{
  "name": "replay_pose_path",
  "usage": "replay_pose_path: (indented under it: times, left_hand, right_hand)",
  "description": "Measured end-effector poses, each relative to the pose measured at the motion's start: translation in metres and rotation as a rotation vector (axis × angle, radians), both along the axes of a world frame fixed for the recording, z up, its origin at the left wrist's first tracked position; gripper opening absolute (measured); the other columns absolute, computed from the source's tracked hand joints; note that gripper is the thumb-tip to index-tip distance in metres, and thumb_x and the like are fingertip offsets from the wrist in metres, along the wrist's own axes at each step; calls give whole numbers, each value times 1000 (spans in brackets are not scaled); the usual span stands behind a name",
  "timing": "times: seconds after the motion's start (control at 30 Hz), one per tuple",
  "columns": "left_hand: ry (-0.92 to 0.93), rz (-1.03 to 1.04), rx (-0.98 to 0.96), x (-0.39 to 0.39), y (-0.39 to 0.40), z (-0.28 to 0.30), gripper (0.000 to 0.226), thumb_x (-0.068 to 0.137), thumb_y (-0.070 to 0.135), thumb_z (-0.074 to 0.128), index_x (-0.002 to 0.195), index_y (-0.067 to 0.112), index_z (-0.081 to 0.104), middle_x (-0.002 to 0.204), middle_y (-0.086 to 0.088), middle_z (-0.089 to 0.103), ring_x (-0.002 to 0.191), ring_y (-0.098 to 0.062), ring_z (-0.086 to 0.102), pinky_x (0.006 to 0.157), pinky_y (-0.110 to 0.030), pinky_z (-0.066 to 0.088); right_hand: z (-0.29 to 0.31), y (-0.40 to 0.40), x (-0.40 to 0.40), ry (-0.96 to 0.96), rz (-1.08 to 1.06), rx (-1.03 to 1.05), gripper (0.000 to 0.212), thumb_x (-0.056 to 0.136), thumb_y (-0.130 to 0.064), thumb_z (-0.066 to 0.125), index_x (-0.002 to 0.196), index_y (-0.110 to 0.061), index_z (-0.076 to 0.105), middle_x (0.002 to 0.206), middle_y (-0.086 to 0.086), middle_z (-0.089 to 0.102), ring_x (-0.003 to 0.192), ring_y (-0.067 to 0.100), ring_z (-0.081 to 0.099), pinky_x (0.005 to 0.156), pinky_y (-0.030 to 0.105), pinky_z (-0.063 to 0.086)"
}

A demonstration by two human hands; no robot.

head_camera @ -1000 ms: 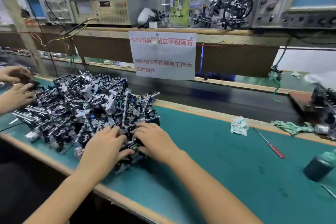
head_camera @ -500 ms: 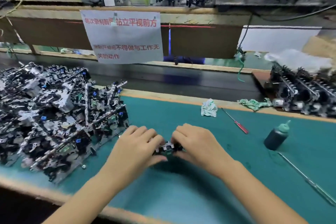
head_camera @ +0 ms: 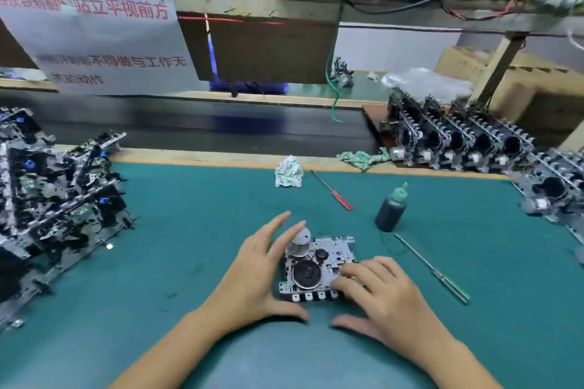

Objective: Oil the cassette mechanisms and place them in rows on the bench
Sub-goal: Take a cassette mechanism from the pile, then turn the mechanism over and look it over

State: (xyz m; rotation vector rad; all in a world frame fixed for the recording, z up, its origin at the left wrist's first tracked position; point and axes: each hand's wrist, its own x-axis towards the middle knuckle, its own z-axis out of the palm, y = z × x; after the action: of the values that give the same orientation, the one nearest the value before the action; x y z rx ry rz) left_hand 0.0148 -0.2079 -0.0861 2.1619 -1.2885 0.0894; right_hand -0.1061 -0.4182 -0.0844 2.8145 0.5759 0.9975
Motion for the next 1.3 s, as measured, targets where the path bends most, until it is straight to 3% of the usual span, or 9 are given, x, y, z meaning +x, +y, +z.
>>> replay_pose_path:
  times: [0.07, 0.17, 0.4, 0.53, 0.73, 1.0, 1.1, 1.2, 1.3]
  left_hand:
    - [245, -2, 11, 3, 1, -5, 119, 48, 72, 77, 140, 52, 3, 148, 29, 10, 138, 5, 16, 113, -18, 16]
    - [353, 7, -29, 3, -1, -6, 113, 51, 58, 85, 135, 55, 10, 138, 38, 20, 130, 16, 23, 104, -4, 18]
    - [373, 54, -48, -4, -1, -3, 118, 50, 51, 86, 137, 48, 6, 131, 36, 26, 117, 30, 23, 97, 3, 17]
    - [393, 44, -55, -3, 0, -3, 116, 50, 48, 90, 137, 53, 12, 134, 40, 25, 123, 23, 27, 98, 1, 20]
    - [310, 89, -58, -7, -11, 1, 94, 53, 52, 73, 132, 54, 21, 131, 34, 34, 119, 14, 37, 99, -5, 27]
    - [327, 44, -9, -2, -11, -3, 113, 45, 70, 79, 131, 70, 6, 131, 52, 19, 124, 20, 28, 99, 1, 20]
    - [395, 26, -35, -2, -10, -5, 112, 43, 63, 83, 129, 71, 12, 134, 44, 28, 124, 14, 35, 99, -2, 25]
    - [443, 22, -63, 0, -11, -6, 107, 42, 58, 85, 128, 68, 21, 133, 37, 38, 124, 9, 40, 100, -5, 29]
    - [467, -6, -77, 0, -11, -6, 109, 42, 55, 86, 130, 66, 22, 133, 42, 35, 125, 10, 39, 99, -4, 29]
  right_hand:
    - [0, -1, -6, 5, -2, 118, 41, 89, -56, 50, 95, -17, 61, 92, 3, 67, 82, 18, 57, 80, 28, 40]
    - [4, -1, -7, -3, -89, 357, 52, 96, -51, 38, 89, -9, 69, 89, 7, 65, 87, 16, 50, 79, 27, 38]
    - [0, -7, -9, 21, -206, 727, 33, 90, -38, 48, 93, -9, 64, 95, -4, 56, 92, 11, 48, 81, 25, 37]
    - [-2, -10, -7, 79, -249, 902, 24, 89, -39, 44, 94, -21, 59, 97, -21, 51, 91, 7, 47, 81, 17, 37]
    - [-6, -12, -4, 121, -291, 976, 22, 89, -44, 42, 90, -27, 56, 98, -23, 53, 93, 1, 49, 79, 10, 36]
    - [-3, -10, -5, 267, -294, 999, 24, 84, -55, 44, 101, -38, 49, 105, -24, 50, 104, -1, 47, 86, 13, 36]
    - [9, -12, -4, 462, -203, 881, 61, 70, -69, 58, 122, -46, 37, 133, -28, 35, 127, -8, 30, 101, 6, 22]
    - [25, -19, 9, 713, -185, 553, 113, 55, -77, 66, 143, -43, 4, 149, -28, 2, 137, -12, -2, 110, 9, -2]
    - [33, -22, 25, 826, -186, 288, 131, 54, -73, 72, 150, -27, -4, 155, -17, 1, 140, -3, -3, 109, 9, -8]
